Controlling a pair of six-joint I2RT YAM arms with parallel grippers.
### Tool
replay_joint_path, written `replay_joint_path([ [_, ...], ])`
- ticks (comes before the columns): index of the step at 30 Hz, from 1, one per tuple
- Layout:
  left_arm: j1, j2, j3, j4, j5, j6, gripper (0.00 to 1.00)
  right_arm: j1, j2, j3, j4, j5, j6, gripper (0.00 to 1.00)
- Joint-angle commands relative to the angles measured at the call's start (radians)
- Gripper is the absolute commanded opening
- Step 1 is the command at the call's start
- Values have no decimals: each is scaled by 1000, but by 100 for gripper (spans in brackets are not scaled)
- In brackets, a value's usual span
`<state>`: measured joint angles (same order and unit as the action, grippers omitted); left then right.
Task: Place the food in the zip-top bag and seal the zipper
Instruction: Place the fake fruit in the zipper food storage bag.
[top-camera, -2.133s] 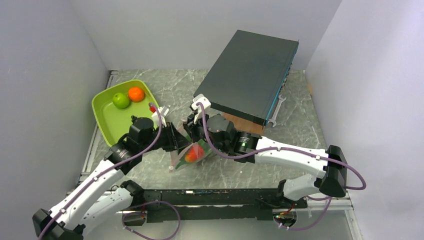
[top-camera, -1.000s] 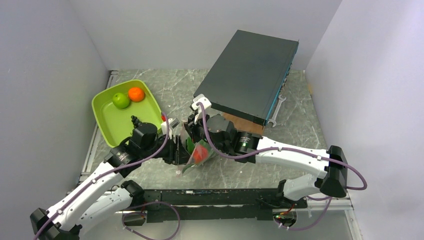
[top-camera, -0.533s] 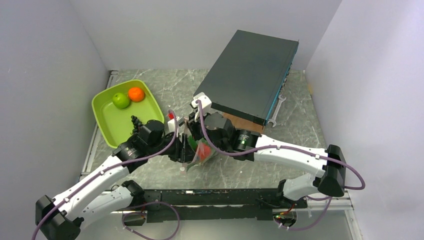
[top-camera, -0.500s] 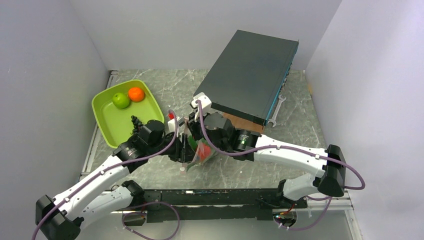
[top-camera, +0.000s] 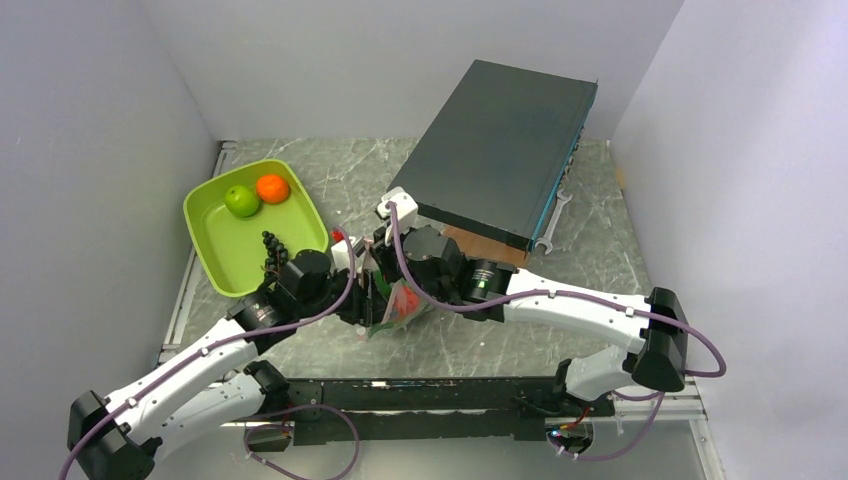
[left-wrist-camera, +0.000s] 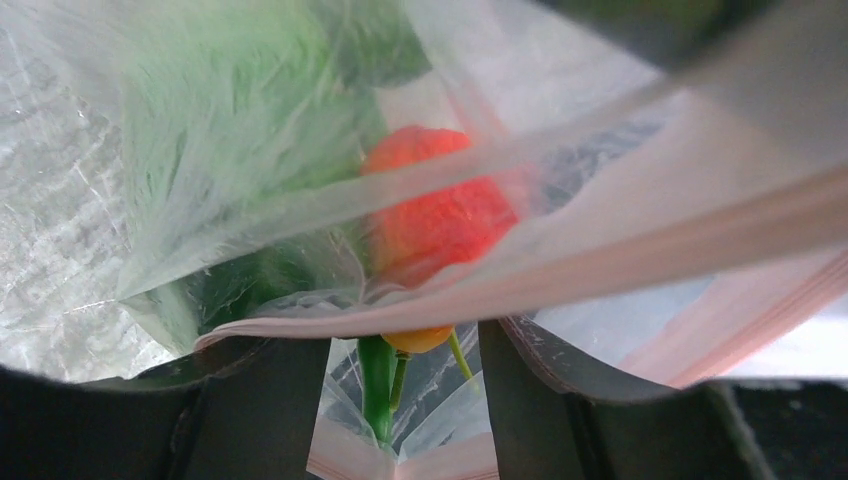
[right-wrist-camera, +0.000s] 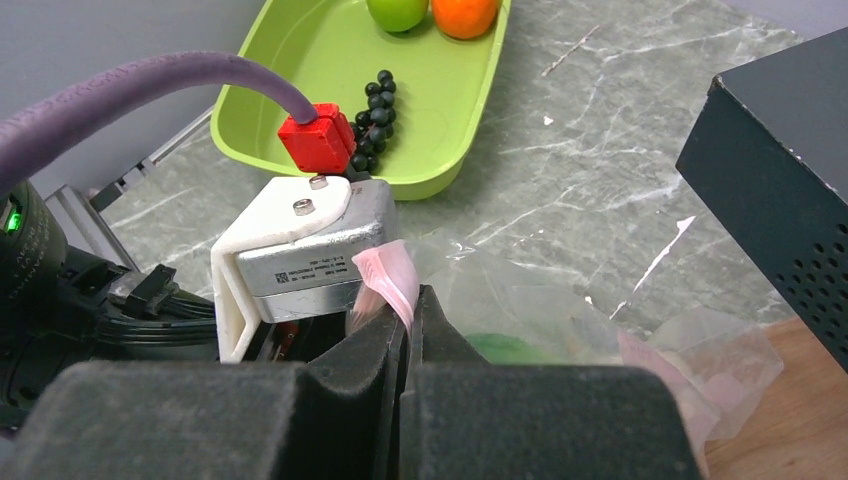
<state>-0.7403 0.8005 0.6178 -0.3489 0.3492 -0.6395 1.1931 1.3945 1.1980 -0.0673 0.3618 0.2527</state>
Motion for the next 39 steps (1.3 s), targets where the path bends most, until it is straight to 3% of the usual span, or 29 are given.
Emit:
replay_joint_path([
  [1,-28,22,-14,18,-24,28,59,6,-17,60,135,-21,2,0],
  [4,-38,18,-11,44,-3,26,50,5,-8,72,119,-23,5,0],
  [9,-38,4,50,-12,23,23,16,5,-21,59,128,-16,-2,0],
  [12,-39,-35,69,-65,4,3,3,6,-27,49,132,-10,-11,0],
  [21,-38,-72,127,-40,30,-68,0,7,-29,29,141,-13,-24,0],
  [24,-39,-31,135,-41,43,-75,5,8,-22,42,128,-15,-22,0],
  [28,-38,9,119,-33,2,-98,43,20,-27,26,138,-14,-26,0],
  [33,-39,-8,139,-110,-69,-71,48,21,-42,22,120,33,-36,0],
  [39,-38,-246,116,-188,-236,-54,73,22,-85,-5,114,100,-88,0],
])
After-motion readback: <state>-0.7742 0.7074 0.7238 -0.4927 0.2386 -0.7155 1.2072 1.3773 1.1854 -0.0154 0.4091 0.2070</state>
